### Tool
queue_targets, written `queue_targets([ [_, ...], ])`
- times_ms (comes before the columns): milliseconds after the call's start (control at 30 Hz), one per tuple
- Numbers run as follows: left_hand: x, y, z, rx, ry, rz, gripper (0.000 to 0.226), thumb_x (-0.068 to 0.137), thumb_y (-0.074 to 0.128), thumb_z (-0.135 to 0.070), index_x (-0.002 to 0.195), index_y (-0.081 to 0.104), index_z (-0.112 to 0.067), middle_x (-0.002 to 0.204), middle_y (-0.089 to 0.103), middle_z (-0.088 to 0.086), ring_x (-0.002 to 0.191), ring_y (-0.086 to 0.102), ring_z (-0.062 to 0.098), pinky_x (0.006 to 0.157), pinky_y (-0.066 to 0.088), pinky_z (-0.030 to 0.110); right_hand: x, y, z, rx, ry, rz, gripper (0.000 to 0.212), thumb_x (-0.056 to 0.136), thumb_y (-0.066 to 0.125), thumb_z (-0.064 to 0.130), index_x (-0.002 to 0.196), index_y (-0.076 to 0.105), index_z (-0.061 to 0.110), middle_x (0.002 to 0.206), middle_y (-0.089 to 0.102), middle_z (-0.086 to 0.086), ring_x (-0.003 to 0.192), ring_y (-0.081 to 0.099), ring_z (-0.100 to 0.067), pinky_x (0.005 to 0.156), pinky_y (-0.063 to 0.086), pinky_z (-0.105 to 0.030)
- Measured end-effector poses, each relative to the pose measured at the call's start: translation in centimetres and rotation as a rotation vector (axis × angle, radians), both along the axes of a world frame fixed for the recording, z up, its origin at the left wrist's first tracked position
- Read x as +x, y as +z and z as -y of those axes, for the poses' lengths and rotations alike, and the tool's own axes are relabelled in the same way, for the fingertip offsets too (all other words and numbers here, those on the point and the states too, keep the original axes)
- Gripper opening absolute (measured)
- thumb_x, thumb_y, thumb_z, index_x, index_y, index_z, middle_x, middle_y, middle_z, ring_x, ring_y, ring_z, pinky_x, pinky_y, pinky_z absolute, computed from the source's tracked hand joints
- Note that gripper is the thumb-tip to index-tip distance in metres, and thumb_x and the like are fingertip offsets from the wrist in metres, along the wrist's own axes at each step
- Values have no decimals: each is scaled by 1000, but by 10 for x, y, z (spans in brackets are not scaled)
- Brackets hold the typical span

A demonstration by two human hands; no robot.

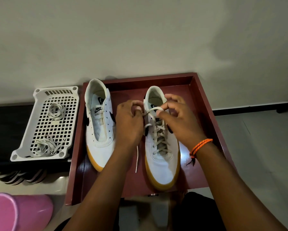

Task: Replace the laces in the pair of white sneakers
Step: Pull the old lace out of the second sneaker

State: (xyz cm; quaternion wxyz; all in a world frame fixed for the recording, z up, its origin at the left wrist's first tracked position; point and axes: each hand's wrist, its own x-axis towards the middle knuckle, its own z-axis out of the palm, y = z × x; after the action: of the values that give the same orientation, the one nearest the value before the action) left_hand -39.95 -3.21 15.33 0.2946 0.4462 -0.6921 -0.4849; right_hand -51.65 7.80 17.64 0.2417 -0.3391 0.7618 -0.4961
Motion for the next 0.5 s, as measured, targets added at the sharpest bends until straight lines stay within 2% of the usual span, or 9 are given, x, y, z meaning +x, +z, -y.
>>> queue_targets([
  [100,1,-1,0,-5,20,20,23,105,53,-17,109,71,-31,126,57,-3,108,62,8,100,57,43,-12,20,-4,-363,-18,440,9,88,68,16,80,71,15,138,66,-3,120,64,-9,101,48,-28],
  [133,1,-1,0,3,29,17,23,105,53,-17,109,71,-30,126,56,-4,107,63,9,98,58,44,-17,27,-8,-465,-24,560,8,88,64,16,81,67,15,139,68,-5,121,64,-11,104,46,-29],
  [200,1,0,1,22,44,19,21,104,54,-17,108,71,-30,126,56,-3,106,64,12,98,57,45,-30,39,-18,-627,-19,783,6,91,55,18,86,58,18,142,66,-8,133,58,-16,119,38,-35],
  [267,0,-1,0,34,46,20,19,103,55,-21,106,71,-32,125,56,-3,106,64,14,99,57,47,-42,43,-28,-772,13,974,17,98,47,19,88,61,17,140,67,-11,138,57,-25,125,33,-44],
  [333,0,2,-1,45,34,23,19,96,54,-31,102,71,-37,123,56,-4,105,67,21,93,59,53,-49,46,-35,-893,24,1085,24,101,47,21,85,64,15,122,72,-9,124,66,-28,123,36,-49],
  [400,1,2,-2,46,9,17,22,90,51,-36,100,69,-42,122,56,-6,99,70,31,86,61,61,-54,48,-40,-971,35,1102,23,103,46,23,89,62,16,105,66,-2,93,64,-19,111,44,-42],
  [433,1,1,-2,34,-11,15,24,90,50,-34,101,68,-44,122,55,-6,96,71,35,83,61,63,-55,48,-41,-988,45,1095,23,106,42,24,95,61,17,100,61,1,81,57,-14,99,47,-35],
  [500,1,3,-3,-14,-60,11,29,91,50,-29,107,67,-46,125,53,-7,99,70,36,84,61,63,-58,47,-42,-989,51,1080,24,110,36,26,105,60,22,95,54,5,69,44,-9,73,41,-24],
])
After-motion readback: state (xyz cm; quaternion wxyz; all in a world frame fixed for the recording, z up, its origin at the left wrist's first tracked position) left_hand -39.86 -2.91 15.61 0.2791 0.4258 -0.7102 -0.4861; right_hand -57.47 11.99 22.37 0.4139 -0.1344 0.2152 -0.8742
